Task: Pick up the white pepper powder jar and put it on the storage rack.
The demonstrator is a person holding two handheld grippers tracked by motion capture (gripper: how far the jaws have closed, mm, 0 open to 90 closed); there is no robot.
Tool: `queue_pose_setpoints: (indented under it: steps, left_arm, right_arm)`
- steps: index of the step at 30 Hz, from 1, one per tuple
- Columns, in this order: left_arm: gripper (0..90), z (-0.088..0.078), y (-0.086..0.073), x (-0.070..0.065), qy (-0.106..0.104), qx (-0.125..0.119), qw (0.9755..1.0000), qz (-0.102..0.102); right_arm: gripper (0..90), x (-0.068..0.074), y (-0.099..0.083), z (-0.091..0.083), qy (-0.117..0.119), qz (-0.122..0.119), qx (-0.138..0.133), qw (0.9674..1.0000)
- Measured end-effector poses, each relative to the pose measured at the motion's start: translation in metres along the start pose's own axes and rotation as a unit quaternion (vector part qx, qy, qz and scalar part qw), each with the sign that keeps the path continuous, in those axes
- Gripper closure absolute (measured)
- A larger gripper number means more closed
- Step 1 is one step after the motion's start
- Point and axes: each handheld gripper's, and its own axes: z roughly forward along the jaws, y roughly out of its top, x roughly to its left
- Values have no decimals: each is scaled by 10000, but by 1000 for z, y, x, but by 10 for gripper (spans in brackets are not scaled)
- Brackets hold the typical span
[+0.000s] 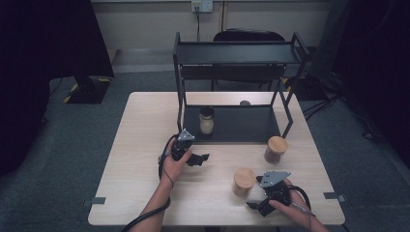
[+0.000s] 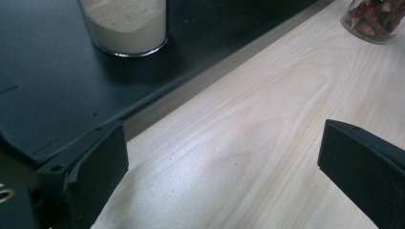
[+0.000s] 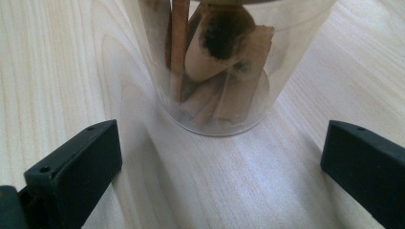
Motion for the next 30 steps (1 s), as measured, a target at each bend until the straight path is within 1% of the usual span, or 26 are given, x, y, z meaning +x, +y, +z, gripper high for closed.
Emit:
queue_pose_setpoints:
  steps: [24, 30]
  left_arm:
    - [28, -14, -5, -2, 36, -29, 9999, 129]
    - [28, -16, -9, -2, 59, 13, 9998, 163]
  right_arm:
    - [0, 0, 0, 0, 0, -2, 1, 10000]
    - [0, 0, 0, 0, -1, -2, 1, 10000]
